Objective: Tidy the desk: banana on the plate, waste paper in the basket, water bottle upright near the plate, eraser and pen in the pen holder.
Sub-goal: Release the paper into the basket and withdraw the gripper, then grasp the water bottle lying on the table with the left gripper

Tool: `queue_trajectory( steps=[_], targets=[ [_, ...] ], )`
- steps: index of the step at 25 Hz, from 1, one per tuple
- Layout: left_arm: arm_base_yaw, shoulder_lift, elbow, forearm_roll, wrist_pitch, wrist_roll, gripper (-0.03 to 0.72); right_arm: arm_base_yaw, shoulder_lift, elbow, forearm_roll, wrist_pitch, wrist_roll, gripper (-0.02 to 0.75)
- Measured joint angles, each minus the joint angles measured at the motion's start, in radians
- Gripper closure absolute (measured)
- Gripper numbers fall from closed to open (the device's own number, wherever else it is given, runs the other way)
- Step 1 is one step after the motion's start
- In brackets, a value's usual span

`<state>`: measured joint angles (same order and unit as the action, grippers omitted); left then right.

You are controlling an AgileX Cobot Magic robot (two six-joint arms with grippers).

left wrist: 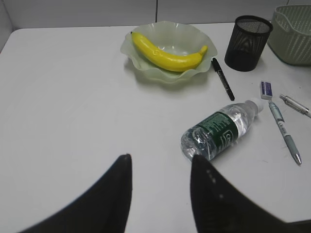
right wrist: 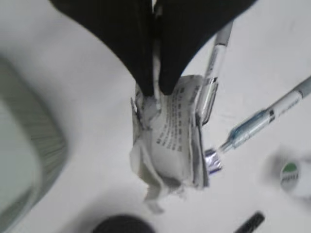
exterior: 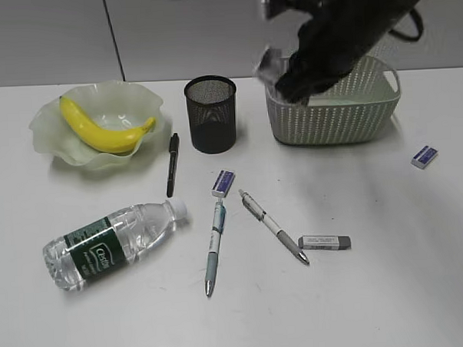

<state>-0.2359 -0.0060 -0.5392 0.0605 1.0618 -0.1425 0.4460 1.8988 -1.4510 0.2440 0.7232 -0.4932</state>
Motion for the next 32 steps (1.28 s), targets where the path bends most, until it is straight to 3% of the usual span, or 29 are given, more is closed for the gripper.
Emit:
queue_trajectory(
  steps=[5, 9, 11, 14, 18, 20, 24, 27, 32],
  targets=[
    [0.000, 0.000, 0.000, 0.000, 0.000, 0.000, 0.387, -0.056, -0.065, -0.016, -0.320, -0.194, 0.347, 0.724],
    [0.000, 0.000, 0.000, 0.000, 0.000, 0.000, 0.387, -0.131, 0.014, -0.045, -0.372, -0.263, 0.413, 0.720],
    [0.000, 0.000, 0.000, -0.001, 0.000, 0.000, 0.387, -0.154, 0.067, -0.046, -0.375, -0.286, 0.423, 0.681],
    [0.000, 0.000, 0.000, -0.003, 0.000, 0.000, 0.387, -0.161, 0.120, -0.045, -0.372, -0.288, 0.427, 0.496],
    [0.000, 0.000, 0.000, -0.003, 0.000, 0.000, 0.387, -0.161, 0.104, -0.046, -0.337, -0.277, 0.441, 0.162],
    [0.000, 0.000, 0.000, -0.003, 0.000, 0.000, 0.387, -0.161, 0.063, -0.046, -0.330, -0.240, 0.461, 0.090],
    [0.000, 0.000, 0.000, -0.004, 0.000, 0.000, 0.387, -0.161, -0.047, -0.047, -0.325, -0.049, 0.509, 0.089],
    [0.000, 0.000, 0.000, -0.005, 0.000, 0.000, 0.387, -0.160, -0.145, -0.026, -0.325, 0.114, 0.537, 0.150],
    [0.000, 0.000, 0.000, -0.005, 0.000, 0.000, 0.387, -0.160, -0.398, 0.200, -0.326, 0.166, 0.543, 0.249]
  ],
)
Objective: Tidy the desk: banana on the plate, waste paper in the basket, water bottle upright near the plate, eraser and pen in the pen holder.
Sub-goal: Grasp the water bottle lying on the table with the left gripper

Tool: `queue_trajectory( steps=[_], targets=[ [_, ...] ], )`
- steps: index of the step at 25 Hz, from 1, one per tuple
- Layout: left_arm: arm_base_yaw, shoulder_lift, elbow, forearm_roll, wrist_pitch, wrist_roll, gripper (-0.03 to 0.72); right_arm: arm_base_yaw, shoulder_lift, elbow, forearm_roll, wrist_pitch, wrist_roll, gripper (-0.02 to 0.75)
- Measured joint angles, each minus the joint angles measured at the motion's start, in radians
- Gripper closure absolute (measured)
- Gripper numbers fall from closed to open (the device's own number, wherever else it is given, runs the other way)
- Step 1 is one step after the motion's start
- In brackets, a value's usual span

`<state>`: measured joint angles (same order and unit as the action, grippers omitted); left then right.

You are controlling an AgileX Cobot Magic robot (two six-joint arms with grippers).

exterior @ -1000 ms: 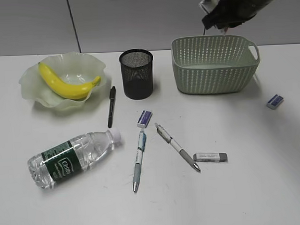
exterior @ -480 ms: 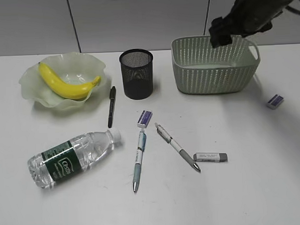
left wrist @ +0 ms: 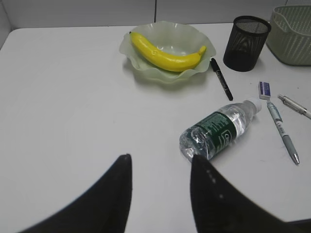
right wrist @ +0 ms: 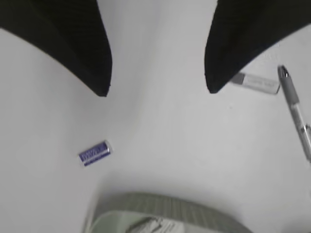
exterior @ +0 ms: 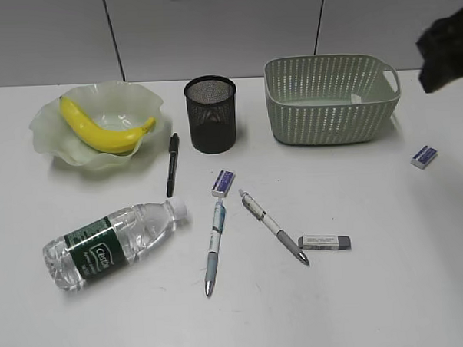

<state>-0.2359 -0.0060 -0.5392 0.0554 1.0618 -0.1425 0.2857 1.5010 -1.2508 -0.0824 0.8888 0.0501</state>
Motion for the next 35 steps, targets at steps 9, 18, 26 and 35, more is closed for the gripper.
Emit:
queue_trajectory(
  steps=[9, 18, 26, 35],
  targets=[
    [0.000, 0.000, 0.000, 0.000, 0.000, 0.000, 0.387, 0.000, -0.666, 0.492, 0.020, 0.053, -0.001, 0.275],
    [0.000, 0.000, 0.000, 0.000, -0.001, 0.000, 0.387, 0.000, -1.293, 0.721, 0.029, 0.111, -0.123, 0.279],
    [0.000, 0.137, -0.023, -0.107, -0.046, 0.164, 0.388, 0.000, -1.507, 0.743, 0.048, 0.142, -0.130, 0.279],
    [0.000, 0.763, -0.155, -0.411, -0.241, 0.572, 0.336, 0.000, -1.508, 0.743, 0.053, 0.142, -0.120, 0.280]
  ],
)
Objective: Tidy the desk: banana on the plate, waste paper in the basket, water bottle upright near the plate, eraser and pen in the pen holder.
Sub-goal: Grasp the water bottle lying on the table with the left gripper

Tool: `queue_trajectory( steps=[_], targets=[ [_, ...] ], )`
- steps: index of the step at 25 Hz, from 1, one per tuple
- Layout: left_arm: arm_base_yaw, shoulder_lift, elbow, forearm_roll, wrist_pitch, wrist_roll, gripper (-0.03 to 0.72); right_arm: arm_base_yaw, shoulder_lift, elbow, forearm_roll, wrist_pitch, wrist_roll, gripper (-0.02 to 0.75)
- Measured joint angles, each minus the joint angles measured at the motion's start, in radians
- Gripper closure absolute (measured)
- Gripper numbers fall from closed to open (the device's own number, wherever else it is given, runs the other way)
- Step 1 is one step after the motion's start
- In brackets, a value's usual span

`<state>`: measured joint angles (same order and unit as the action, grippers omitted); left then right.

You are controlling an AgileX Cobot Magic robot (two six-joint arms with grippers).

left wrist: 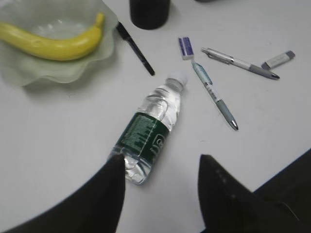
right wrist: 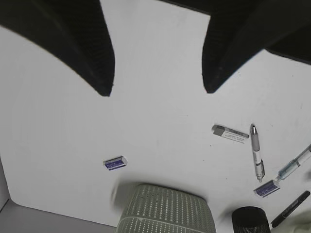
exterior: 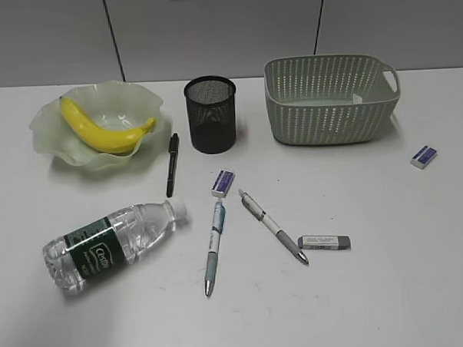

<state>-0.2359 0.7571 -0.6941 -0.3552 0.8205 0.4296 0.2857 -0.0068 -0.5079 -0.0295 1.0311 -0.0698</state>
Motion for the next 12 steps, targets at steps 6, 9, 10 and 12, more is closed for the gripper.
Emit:
queue_trajectory(
  steps=[6, 9, 10, 12],
  targets=[
    [-0.028, 0.484, -0.196, -0.052, -0.009, 0.128, 0.146, 0.000, 0.000, 0.000, 0.001, 0.000, 0.001, 0.281],
    [-0.103, 0.675, -0.302, 0.004, -0.003, 0.153, 0.128, 0.000, 0.000, 0.000, 0.001, 0.000, 0.001, 0.281],
    [-0.134, 0.732, -0.335, 0.023, -0.003, 0.153, 0.127, 0.000, 0.000, 0.000, 0.001, 0.000, 0.001, 0.281],
    [-0.191, 0.826, -0.386, 0.077, 0.002, 0.139, 0.125, 0.000, 0.000, 0.001, 0.001, 0.000, 0.001, 0.281]
  ],
)
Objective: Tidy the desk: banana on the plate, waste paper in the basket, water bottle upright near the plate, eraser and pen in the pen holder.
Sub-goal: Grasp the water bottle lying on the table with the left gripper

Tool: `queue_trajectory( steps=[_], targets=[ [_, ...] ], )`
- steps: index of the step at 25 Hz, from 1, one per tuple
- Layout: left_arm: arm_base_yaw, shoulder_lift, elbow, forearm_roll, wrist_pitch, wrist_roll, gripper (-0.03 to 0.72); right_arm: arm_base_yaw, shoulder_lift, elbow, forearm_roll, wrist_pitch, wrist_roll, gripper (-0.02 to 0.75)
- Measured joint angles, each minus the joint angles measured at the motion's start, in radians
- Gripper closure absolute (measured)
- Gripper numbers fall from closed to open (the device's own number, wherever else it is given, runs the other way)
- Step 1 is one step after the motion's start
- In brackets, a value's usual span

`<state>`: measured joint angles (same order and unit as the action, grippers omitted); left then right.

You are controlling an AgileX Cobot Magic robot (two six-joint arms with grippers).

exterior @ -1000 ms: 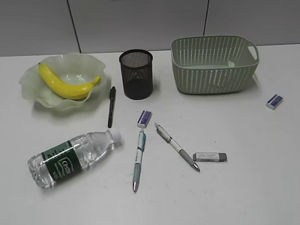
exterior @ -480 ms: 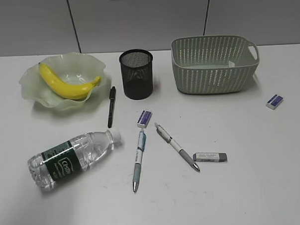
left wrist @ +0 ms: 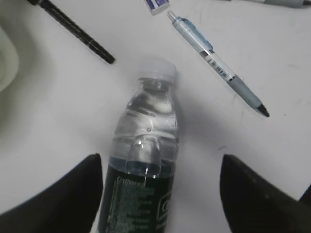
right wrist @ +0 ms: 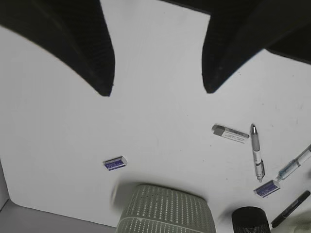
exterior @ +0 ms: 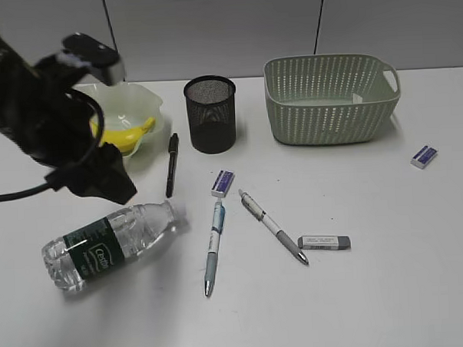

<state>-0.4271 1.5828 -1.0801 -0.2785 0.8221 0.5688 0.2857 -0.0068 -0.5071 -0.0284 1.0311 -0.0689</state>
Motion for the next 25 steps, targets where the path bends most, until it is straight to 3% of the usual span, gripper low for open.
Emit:
queue_trajectory(
  steps=[6, 22, 25],
  targets=[
    [-0.081, 0.201, -0.100, 0.117, 0.012, -0.092, 0.083, 0.000, 0.000, 0.000, 0.000, 0.000, 0.000, 0.281],
    [-0.089, 0.384, -0.116, 0.206, -0.044, -0.112, 0.073, 0.000, 0.000, 0.000, 0.000, 0.000, 0.000, 0.281],
    [-0.091, 0.401, -0.116, 0.206, -0.049, -0.113, 0.118, 0.000, 0.000, 0.000, 0.000, 0.000, 0.000, 0.281]
  ],
)
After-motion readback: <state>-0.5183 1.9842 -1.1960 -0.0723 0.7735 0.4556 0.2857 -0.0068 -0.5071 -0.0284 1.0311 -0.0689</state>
